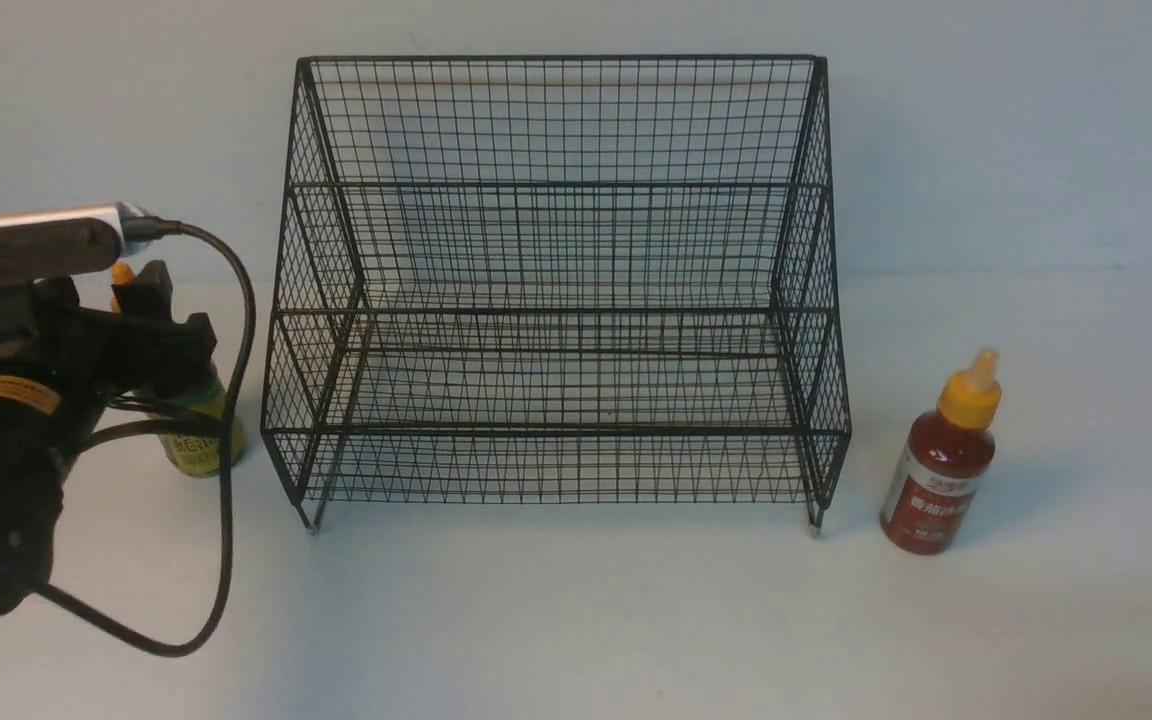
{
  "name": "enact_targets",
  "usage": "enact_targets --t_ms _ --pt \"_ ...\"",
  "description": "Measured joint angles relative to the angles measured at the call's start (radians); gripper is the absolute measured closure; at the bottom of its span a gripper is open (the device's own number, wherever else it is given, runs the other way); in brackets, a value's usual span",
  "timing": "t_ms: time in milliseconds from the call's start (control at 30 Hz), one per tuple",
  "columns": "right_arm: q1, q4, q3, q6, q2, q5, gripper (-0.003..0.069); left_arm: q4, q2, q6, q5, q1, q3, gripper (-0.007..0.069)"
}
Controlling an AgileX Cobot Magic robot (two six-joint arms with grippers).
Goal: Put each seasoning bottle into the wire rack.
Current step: Use the left arm to grab the condiment bottle closest to it
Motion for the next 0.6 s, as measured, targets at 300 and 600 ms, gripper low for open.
enact_targets --t_ms 300,600 --pt "0.0 0.0 0.0 0.0 0.0 0.0 0.0673 -0.059 0.14 0.004 -0.077 0.0 -0.07 0.0153" --pt "0.0 0.0 0.0 0.0 0.0 0.0 0.0673 -0.068 0.191 0.004 -0.112 0.0 -0.072 0.0347"
